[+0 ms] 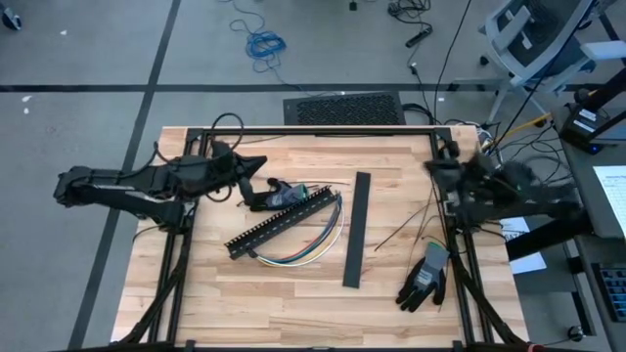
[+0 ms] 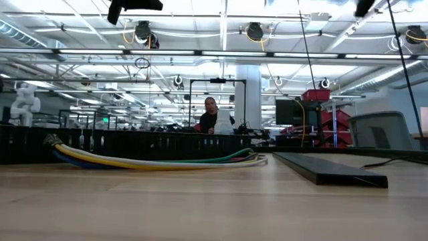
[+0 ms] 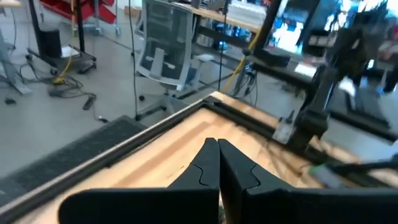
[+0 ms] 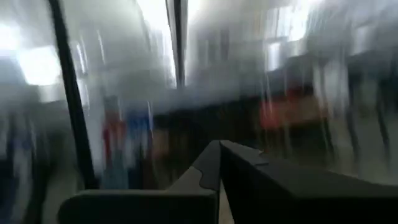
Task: Ziptie cables
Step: Wrap the cable wires with black zip tie
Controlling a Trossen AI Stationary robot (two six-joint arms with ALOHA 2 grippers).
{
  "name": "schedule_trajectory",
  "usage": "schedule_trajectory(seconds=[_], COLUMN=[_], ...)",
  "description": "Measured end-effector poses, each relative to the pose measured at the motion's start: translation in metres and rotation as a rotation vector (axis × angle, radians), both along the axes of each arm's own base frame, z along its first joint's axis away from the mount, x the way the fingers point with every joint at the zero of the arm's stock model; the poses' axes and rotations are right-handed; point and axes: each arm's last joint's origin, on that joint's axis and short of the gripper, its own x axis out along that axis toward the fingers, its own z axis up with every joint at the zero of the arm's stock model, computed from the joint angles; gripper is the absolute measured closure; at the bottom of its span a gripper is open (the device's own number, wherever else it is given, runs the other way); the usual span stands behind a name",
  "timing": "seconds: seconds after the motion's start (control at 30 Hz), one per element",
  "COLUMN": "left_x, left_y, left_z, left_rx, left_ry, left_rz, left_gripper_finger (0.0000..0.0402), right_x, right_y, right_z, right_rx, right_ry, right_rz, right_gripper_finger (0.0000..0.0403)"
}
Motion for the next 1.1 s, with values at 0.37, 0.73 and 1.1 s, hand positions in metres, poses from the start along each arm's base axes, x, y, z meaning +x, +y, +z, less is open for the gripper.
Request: schedule_trajectory(seconds=[0.37,0.73,1.1], left_x=[-0.031,-0.046,-0.047], left_y=[0.026,0.034,0.038], left_z=[-0.003,-0.013,-0.015], left_rx=[0.084,0.07,0.037], left_ry=[0.16,0.239,0.241], left_rz=[-0.096,-0.109,-0.074], left_gripper_finger=[0.0401,0.0401,0.0402], right_x=[0.097,0.041,0.028], right_y=[0.005,-0.018,-0.036], right_z=[-0.066,-0.132,-0.116], right_rx=[0.166,0.88,1.018], right_ry=[1.825,1.662,1.315], right_rz=[-0.191,-0.532,-0.777], right_gripper_finger=[0.0403,0.0403,0.0403])
